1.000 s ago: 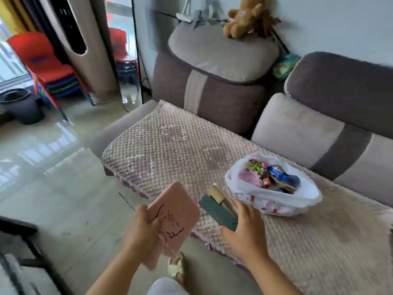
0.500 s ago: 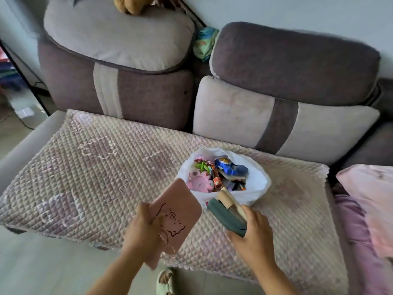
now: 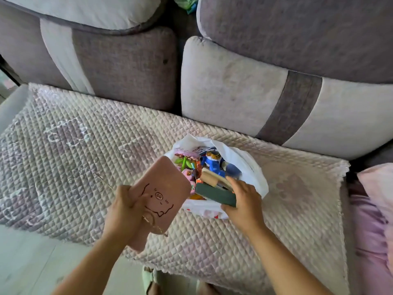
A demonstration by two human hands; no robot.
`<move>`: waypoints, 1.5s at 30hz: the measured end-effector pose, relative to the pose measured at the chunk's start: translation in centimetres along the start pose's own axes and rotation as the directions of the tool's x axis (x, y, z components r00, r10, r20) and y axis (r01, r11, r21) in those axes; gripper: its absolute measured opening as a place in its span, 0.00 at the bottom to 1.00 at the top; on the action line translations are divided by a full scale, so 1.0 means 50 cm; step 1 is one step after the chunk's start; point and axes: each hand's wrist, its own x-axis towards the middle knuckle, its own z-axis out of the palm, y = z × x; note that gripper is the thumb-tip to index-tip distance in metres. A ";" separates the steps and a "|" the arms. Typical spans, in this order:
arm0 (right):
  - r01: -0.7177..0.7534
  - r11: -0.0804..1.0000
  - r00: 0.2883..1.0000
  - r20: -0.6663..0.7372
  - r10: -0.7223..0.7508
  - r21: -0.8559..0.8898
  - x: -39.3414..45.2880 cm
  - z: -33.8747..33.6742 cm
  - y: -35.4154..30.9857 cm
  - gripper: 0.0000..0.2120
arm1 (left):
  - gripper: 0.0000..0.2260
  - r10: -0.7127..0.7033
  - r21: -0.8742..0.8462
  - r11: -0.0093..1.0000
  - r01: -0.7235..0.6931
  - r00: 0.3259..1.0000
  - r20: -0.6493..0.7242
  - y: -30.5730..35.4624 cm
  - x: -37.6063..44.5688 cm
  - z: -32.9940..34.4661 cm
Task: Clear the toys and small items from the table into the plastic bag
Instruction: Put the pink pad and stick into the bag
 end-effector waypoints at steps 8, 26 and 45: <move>0.242 0.953 0.950 0.246 -0.193 -0.183 0.153 0.044 0.141 0.32 | 0.09 -0.066 -0.007 0.998 0.066 0.993 -0.095 0.051 0.057 0.104; -0.436 0.845 0.883 0.035 0.468 -0.311 0.105 0.034 0.238 0.13 | 0.08 0.013 -0.086 0.996 -0.010 1.000 0.024 0.147 0.097 0.238; -0.392 0.900 0.862 -0.266 0.432 0.189 0.114 0.007 0.211 0.10 | 0.11 0.032 0.315 0.917 -0.246 0.831 0.555 0.240 0.170 0.391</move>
